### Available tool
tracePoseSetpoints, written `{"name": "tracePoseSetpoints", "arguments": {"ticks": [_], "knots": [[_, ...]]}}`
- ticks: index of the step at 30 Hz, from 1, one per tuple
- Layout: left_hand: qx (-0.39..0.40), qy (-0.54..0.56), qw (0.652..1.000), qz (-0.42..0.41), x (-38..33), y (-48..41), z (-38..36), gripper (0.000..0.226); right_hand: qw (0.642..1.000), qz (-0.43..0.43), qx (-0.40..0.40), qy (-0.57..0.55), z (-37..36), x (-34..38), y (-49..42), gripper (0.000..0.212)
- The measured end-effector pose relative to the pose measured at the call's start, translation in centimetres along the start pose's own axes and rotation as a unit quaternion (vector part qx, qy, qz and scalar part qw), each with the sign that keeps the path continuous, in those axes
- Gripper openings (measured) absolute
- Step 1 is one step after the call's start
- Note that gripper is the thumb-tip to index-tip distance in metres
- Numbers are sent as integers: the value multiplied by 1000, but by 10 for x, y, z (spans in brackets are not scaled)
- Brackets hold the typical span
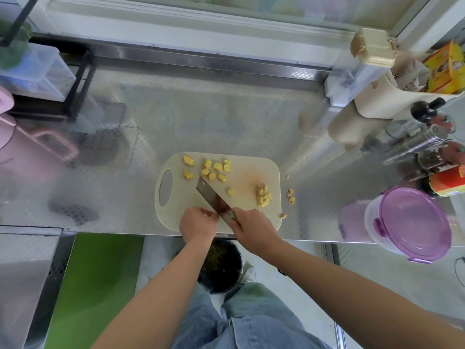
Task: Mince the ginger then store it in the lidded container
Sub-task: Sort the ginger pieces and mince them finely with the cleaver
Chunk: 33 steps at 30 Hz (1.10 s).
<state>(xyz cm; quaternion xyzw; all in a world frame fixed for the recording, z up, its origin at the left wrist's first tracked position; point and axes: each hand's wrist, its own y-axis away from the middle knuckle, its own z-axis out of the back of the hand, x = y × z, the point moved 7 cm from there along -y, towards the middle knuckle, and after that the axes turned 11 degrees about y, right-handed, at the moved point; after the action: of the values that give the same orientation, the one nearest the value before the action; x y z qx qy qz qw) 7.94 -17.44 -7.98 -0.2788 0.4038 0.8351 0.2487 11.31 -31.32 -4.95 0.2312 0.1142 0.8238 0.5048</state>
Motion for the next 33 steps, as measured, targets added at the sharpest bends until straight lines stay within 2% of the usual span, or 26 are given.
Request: {"name": "tracePoseSetpoints", "arguments": {"ticks": [6,12,19,25,33], "knots": [[13,0,1000,1,2,-4,-3,22,1000,-7,10,8,0,4,-1,17],[15,-2,1000,10,1,-7,-3,28,998,-4,17,54,2,12,-11,23],[7,-9,1000,16,2,-7,-3,30,999,0,5,53,-4,19,-21,18],[18,-14,1000,12,2,-9,-2,19,1000,-10,-16,14,0,5,-24,21],[41,-4,999,-14,7,-7,-1,18,999,2,-23,-44,-1,-10,-16,29]]}}
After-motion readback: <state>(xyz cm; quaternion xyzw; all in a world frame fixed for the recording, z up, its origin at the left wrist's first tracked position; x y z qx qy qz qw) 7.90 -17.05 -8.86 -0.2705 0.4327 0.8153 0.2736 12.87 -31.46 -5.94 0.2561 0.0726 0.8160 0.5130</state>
